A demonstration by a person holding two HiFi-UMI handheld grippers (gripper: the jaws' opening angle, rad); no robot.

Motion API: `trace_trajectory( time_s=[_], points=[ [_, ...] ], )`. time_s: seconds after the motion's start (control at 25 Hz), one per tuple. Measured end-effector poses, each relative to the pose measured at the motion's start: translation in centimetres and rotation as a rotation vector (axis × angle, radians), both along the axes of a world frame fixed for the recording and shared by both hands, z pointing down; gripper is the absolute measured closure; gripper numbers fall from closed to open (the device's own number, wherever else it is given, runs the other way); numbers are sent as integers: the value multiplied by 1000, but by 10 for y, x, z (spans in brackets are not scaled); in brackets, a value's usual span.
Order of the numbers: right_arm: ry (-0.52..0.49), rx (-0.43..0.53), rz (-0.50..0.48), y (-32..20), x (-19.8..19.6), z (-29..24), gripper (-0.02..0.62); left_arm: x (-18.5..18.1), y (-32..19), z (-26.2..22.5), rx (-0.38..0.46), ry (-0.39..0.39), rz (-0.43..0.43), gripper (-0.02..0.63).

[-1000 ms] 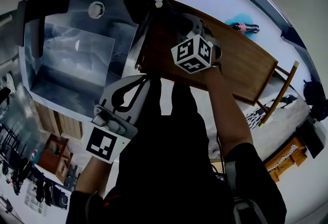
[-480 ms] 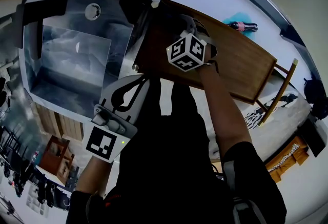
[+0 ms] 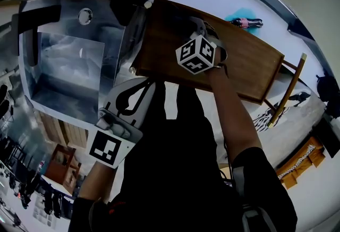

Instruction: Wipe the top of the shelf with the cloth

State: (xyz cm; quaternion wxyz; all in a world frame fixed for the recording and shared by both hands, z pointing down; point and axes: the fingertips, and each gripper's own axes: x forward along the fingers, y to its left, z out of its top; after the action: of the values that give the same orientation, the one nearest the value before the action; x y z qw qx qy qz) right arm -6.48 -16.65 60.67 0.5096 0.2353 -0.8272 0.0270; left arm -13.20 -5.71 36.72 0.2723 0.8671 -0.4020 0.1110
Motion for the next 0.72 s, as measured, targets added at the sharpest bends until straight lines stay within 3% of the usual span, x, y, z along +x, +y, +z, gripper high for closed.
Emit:
trace_trajectory(
  time_s=[0.72],
  points=[
    [13,-24,100,6,90,3,546,74,-6,-2,4,4,93,584]
  ],
)
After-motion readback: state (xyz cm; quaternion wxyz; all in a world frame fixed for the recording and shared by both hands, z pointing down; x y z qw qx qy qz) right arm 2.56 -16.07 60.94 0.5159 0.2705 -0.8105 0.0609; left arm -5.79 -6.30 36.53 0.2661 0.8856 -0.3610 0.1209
